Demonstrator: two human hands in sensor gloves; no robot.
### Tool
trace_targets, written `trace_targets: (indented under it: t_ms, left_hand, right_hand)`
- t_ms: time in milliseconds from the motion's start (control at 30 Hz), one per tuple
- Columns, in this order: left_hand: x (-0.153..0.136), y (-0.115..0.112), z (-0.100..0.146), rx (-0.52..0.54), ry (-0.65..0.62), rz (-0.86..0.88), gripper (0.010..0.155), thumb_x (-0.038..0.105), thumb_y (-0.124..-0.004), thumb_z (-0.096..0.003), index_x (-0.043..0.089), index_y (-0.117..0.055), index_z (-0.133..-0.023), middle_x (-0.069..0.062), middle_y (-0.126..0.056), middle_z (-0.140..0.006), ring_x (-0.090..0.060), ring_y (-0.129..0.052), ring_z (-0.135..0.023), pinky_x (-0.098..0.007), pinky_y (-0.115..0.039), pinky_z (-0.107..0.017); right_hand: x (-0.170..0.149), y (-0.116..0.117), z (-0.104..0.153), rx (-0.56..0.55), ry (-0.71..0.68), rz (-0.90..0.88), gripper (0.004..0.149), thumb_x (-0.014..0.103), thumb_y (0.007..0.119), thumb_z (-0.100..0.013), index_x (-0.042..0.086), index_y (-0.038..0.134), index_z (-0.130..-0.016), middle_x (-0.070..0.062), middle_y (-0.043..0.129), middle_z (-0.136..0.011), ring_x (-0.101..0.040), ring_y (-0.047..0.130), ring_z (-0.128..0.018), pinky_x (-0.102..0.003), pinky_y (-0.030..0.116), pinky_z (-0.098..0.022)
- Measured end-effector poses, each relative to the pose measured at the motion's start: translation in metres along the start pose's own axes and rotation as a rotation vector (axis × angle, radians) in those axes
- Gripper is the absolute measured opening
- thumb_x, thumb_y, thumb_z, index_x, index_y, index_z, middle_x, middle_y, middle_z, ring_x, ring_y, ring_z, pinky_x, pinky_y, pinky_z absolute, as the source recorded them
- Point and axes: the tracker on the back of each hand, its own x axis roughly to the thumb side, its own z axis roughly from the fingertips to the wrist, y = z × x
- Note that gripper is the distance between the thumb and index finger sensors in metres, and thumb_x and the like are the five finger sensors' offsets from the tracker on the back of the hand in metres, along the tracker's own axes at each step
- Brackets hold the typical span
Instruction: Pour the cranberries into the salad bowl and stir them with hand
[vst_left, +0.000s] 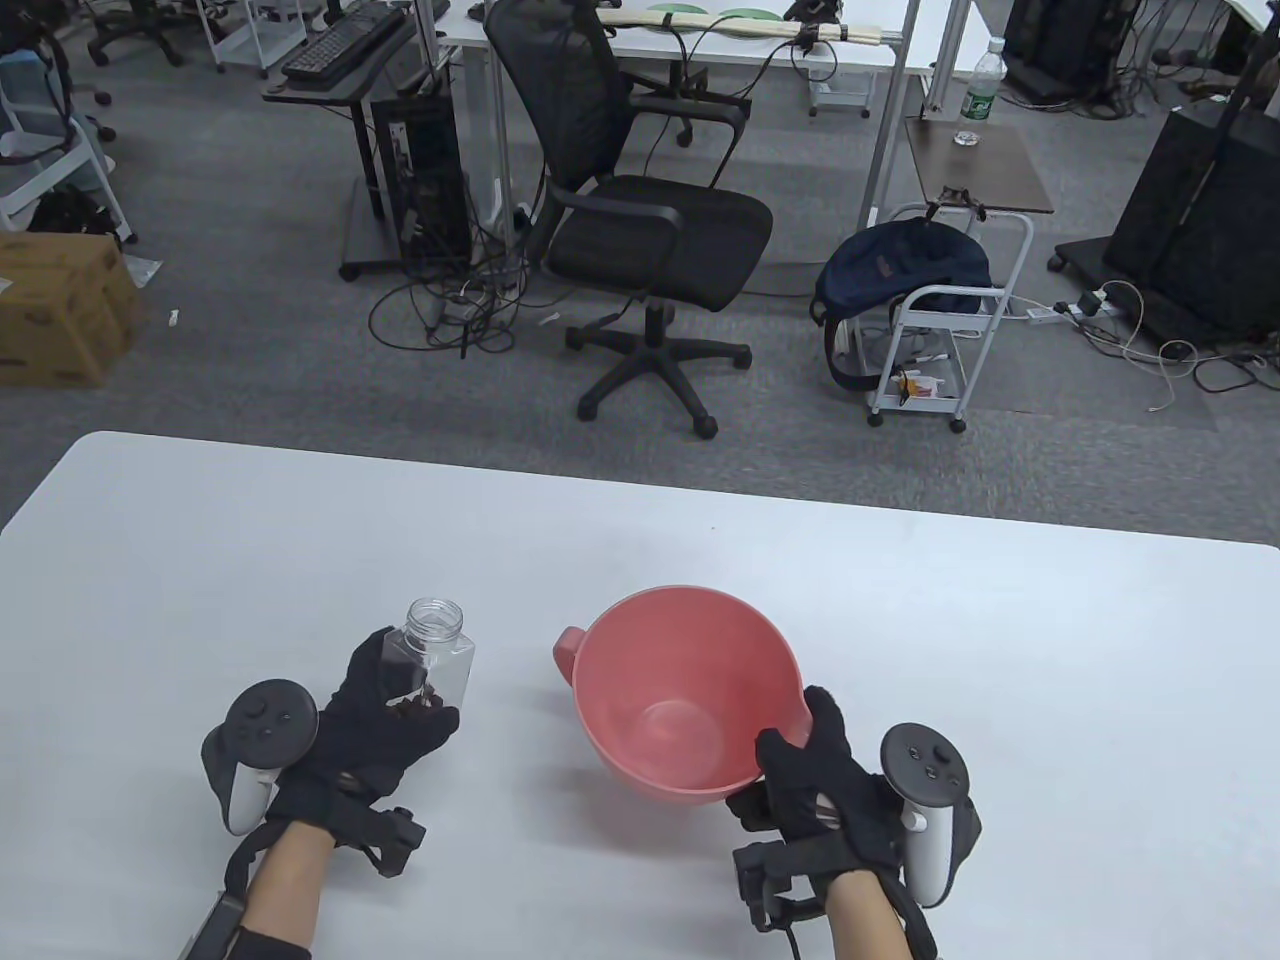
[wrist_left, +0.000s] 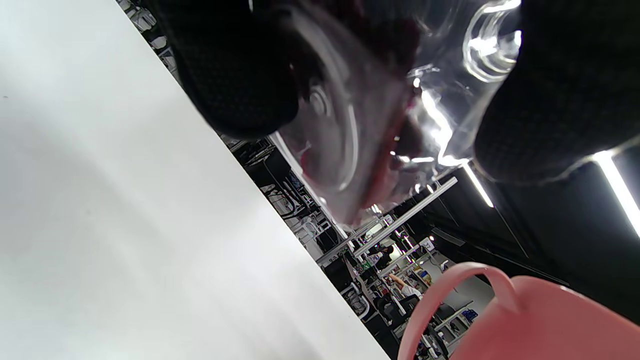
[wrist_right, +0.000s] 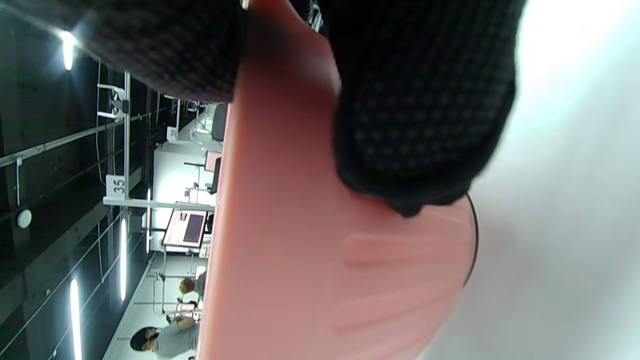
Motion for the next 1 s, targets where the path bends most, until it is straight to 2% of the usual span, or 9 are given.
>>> trace_targets:
  t_ms: [300,467,500,600,700,833,1000]
  left_hand:
    - [-0.003,0.004,0.002,0.038,0.016,0.023,0.102,0.067,-0.106,-0.0343,0.037,-0.043,-0.109,0.002,-0.071,-0.113,-0.029,-0.09,-0.098,-0.033,-0.095,-0.058]
    - [0.0,0.007,0.004,0.068,0.003,0.016,0.098,0.071,-0.103,-0.0347,0.041,-0.046,-0.109,0.003,-0.076,-0.111,-0.026,-0.092,-0.096,-0.03,-0.092,-0.056]
    - [0.001,0.007,0.005,0.07,-0.004,0.019,0.098,0.072,-0.102,-0.0346,0.043,-0.047,-0.11,0.003,-0.078,-0.111,-0.026,-0.093,-0.095,-0.032,-0.09,-0.058]
    - [0.007,0.008,0.008,0.062,-0.049,0.088,0.097,0.076,-0.1,-0.0346,0.049,-0.046,-0.11,0.005,-0.077,-0.109,-0.023,-0.092,-0.094,-0.049,-0.077,-0.07]
    - [0.016,0.004,0.011,0.051,-0.098,0.185,0.097,0.072,-0.102,-0.0362,0.049,-0.044,-0.111,0.003,-0.069,-0.109,-0.028,-0.088,-0.095,-0.061,-0.077,-0.07]
    - [0.027,-0.006,0.014,0.0,-0.132,0.283,0.099,0.066,-0.105,-0.0374,0.05,-0.041,-0.112,-0.002,-0.057,-0.11,-0.035,-0.084,-0.093,-0.061,-0.09,-0.06]
    - [0.036,-0.014,0.015,-0.059,-0.178,0.304,0.104,0.061,-0.108,-0.0367,0.049,-0.036,-0.11,-0.007,-0.049,-0.113,-0.037,-0.08,-0.094,-0.055,-0.091,-0.064]
  right_hand:
    - [-0.014,0.014,0.001,0.077,0.009,0.068,0.072,0.037,0.083,-0.052,0.02,0.036,-0.105,-0.024,0.055,-0.107,-0.033,0.106,-0.032,-0.021,0.1,-0.014]
    - [-0.015,0.017,0.003,0.054,-0.006,0.096,0.071,0.038,0.082,-0.052,0.021,0.038,-0.105,-0.022,0.057,-0.107,-0.031,0.106,-0.031,-0.02,0.1,-0.013]
    - [-0.015,0.018,0.003,0.043,-0.007,0.105,0.071,0.038,0.082,-0.052,0.021,0.038,-0.105,-0.021,0.058,-0.107,-0.03,0.106,-0.03,-0.02,0.099,-0.013]
    - [-0.018,0.018,0.005,-0.017,-0.009,0.14,0.067,0.043,0.079,-0.052,0.022,0.042,-0.105,-0.018,0.063,-0.106,-0.027,0.106,-0.029,-0.019,0.097,-0.012]
    - [-0.019,0.021,0.005,-0.118,-0.044,0.221,0.065,0.049,0.077,-0.052,0.023,0.047,-0.104,-0.013,0.071,-0.103,-0.021,0.105,-0.027,-0.02,0.094,-0.013]
    - [-0.018,0.024,0.005,-0.168,-0.068,0.291,0.065,0.052,0.075,-0.051,0.024,0.048,-0.104,-0.011,0.076,-0.102,-0.022,0.103,-0.035,-0.024,0.093,-0.019]
    - [-0.018,0.024,0.005,-0.166,-0.072,0.291,0.066,0.053,0.074,-0.051,0.024,0.048,-0.104,-0.011,0.076,-0.101,-0.022,0.103,-0.037,-0.024,0.092,-0.02]
